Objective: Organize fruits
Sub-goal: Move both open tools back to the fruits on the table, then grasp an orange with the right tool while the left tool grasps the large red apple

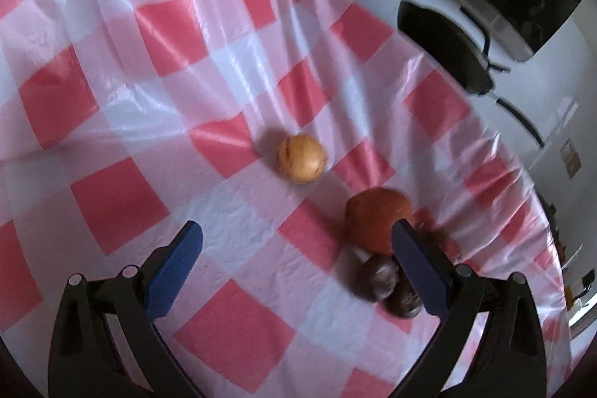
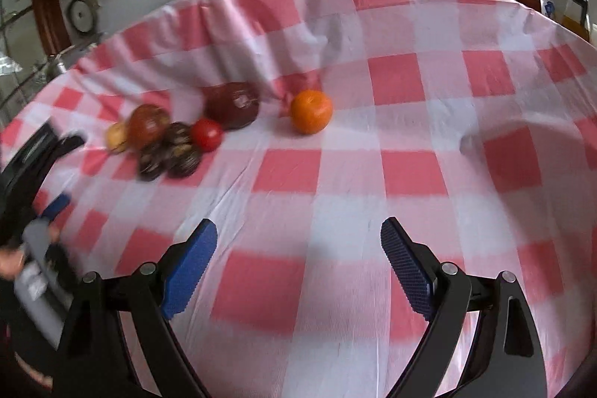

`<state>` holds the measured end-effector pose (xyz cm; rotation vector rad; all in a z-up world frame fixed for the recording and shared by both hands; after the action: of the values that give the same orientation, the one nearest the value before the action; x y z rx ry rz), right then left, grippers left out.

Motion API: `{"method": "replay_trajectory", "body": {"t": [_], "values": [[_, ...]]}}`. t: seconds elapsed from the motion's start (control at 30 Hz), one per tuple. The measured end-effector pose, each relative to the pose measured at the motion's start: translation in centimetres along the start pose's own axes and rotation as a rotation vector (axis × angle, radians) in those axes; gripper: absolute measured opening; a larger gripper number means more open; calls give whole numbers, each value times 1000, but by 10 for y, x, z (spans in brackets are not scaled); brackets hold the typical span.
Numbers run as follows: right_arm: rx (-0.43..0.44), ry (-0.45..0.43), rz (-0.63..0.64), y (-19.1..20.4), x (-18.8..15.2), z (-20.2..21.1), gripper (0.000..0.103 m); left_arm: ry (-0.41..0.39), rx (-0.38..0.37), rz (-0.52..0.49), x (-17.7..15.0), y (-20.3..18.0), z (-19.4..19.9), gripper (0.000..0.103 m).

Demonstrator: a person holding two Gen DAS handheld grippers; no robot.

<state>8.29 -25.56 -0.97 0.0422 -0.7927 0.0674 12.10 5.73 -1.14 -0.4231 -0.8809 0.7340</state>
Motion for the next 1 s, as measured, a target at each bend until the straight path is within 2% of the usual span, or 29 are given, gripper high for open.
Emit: {"method": "replay_trajectory", "body": {"t": [0.03, 0.1, 0.2, 0.37, 0.47, 0.53, 0.57, 0.6, 1.0], "values": [[-10, 9, -21, -4, 9, -14, 87, 6, -30, 15, 1, 3, 3, 101], [-25, 18, -52, -8, 20, -30, 87, -18, -24, 24, 3, 6, 6, 101], [-41, 29, -93, -11, 39, -57, 87, 6, -23, 34, 3, 9, 2, 101], [-72, 43, -88, -10, 65, -89, 85, 21, -20, 24, 1, 8, 0, 101], [-95, 76, -108, -15, 71, -104, 78, 34, -21, 29, 0, 9, -2, 101], [-114, 120, -108, -17, 67, -112, 59, 42, -25, 35, 0, 10, -2, 101], [-110, 112, -107, -17, 68, -111, 56, 45, -25, 35, 0, 10, -3, 101], [-91, 101, -103, -15, 68, -110, 46, 50, -25, 35, 0, 10, -3, 101], [103, -30, -247, 0, 20, -52, 45, 66, -35, -19, -6, 2, -1, 101]]}}
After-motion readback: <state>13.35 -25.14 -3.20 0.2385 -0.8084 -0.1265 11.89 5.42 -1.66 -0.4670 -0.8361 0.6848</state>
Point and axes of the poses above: each gripper's, at about its wrist camera, not at the fingertips, and z roughly against the way its jaws point, y to its left, x to its top, the point moved 7 cm from there along -z, roughly the way its jaws point, and after that the axes turned 10 degrees about z, right-handed, at the moved point
